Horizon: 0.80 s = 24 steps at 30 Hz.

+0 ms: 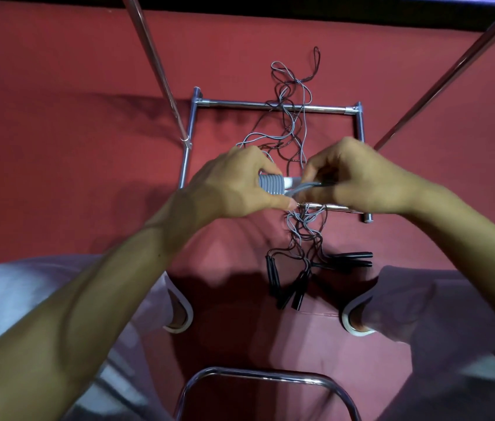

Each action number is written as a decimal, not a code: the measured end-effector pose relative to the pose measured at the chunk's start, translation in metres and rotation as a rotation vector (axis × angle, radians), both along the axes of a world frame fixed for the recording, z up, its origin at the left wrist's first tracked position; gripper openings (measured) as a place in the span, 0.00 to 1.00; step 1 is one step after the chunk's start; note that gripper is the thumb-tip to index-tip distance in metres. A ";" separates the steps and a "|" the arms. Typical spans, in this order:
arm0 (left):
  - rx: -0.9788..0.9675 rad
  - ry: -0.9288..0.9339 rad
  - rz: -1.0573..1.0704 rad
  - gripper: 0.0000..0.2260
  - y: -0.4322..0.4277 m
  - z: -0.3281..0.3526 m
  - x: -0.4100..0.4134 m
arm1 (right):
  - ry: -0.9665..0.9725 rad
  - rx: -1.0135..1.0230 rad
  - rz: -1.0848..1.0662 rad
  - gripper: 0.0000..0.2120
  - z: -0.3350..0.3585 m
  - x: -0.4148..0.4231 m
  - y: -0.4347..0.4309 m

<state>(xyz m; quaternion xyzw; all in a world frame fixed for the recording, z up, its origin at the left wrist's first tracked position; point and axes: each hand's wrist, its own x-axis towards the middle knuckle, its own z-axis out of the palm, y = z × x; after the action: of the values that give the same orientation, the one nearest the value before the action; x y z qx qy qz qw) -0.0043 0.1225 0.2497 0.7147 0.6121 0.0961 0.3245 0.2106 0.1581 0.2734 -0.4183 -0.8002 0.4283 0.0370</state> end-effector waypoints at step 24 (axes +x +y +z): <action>-0.505 -0.574 -0.130 0.20 -0.004 0.027 -0.004 | 0.452 -0.425 -0.160 0.26 -0.012 -0.007 0.009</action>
<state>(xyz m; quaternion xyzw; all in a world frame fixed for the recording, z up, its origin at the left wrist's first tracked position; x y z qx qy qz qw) -0.0078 0.1186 0.2768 0.5936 0.4540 0.1176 0.6539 0.2037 0.1669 0.2611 -0.3726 -0.6290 0.6635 0.1591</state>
